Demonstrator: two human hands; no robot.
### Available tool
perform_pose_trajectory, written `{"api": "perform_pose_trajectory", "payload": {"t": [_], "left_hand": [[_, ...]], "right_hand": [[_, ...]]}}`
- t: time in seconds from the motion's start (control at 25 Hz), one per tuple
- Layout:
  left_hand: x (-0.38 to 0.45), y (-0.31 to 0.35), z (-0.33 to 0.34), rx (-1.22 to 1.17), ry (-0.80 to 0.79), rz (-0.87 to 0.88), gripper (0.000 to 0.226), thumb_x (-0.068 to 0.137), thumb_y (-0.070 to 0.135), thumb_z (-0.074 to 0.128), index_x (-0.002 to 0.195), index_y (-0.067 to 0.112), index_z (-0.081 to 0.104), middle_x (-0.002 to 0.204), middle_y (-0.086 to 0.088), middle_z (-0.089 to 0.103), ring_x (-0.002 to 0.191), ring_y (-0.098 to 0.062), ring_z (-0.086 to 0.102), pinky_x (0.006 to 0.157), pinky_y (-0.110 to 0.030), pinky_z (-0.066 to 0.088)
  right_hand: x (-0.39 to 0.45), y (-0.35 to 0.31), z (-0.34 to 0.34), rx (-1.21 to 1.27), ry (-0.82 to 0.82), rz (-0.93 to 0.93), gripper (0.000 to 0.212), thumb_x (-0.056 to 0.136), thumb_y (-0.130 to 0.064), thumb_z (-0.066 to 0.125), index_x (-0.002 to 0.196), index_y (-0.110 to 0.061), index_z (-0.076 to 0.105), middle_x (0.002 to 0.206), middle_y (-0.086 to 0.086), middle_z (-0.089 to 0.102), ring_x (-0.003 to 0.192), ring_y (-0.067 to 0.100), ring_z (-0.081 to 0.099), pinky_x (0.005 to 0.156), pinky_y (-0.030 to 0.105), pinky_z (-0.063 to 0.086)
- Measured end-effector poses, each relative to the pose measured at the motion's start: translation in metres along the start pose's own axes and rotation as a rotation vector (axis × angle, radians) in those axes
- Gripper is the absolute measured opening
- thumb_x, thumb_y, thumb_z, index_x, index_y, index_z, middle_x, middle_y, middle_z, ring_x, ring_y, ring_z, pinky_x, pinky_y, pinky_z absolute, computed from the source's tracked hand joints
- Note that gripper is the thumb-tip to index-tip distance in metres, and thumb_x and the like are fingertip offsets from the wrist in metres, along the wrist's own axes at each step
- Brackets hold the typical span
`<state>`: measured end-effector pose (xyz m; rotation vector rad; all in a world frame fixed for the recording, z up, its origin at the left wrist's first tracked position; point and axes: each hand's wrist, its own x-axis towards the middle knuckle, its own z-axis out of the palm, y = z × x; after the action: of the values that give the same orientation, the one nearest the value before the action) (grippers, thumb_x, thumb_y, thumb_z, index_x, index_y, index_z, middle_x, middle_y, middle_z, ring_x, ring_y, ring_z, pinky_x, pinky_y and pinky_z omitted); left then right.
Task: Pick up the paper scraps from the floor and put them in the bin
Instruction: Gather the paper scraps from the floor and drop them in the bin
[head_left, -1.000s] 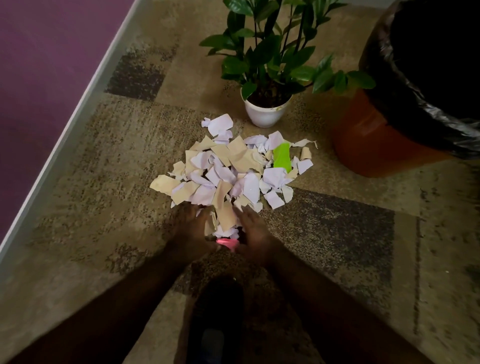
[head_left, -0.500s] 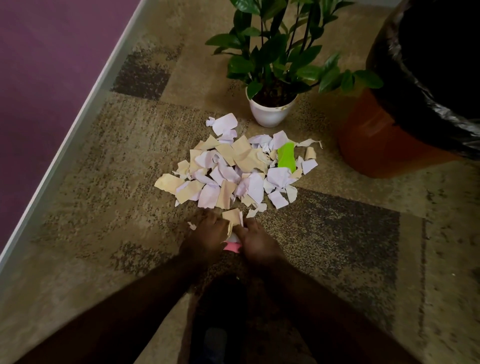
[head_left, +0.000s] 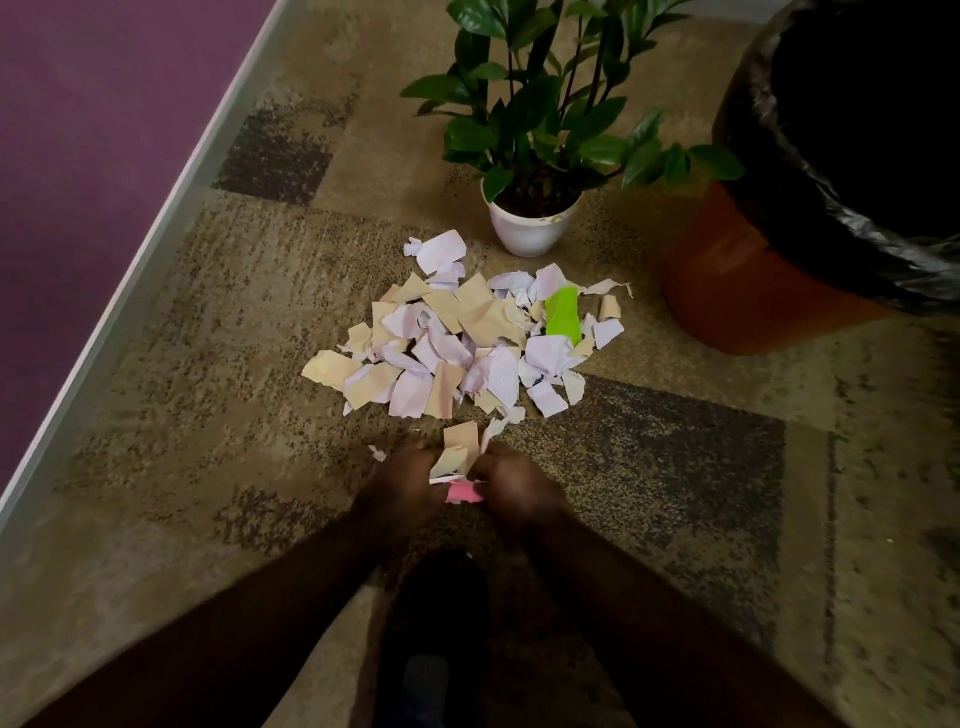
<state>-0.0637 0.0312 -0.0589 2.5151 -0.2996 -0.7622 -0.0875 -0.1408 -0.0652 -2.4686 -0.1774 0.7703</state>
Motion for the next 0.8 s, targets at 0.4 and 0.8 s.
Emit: {"api": "perform_pose_trajectory", "payload": {"t": [0.4,0.8], "left_hand": [[0.026,0.041,-0.062,-0.065,-0.100,-0.085,0.044,0.069,0.031,0.080,0.110,0.021,0.064,0.093,0.007,0.067,0.078,-0.005,0.062,0.059,-0.012,0.041],[0.039,0.178,-0.164,-0.066,0.035,0.176,0.045,0.072,0.023,0.081,0.113,0.013,0.064,0.084,0.008,0.065,0.070,-0.004,0.061,0.051,-0.016,0.043]], "right_hand": [[0.000,-0.003,-0.099,0.207,-0.053,0.147,0.021,0.076,-0.017,0.078,0.096,-0.014,0.077,0.092,0.000,0.074,0.069,0.002,0.057,0.049,0.003,0.034],[-0.062,-0.015,-0.255,0.195,0.223,0.152,0.013,0.077,-0.019,0.079,0.090,-0.020,0.076,0.071,-0.011,0.068,0.053,-0.005,0.057,0.042,0.005,0.038]]}}
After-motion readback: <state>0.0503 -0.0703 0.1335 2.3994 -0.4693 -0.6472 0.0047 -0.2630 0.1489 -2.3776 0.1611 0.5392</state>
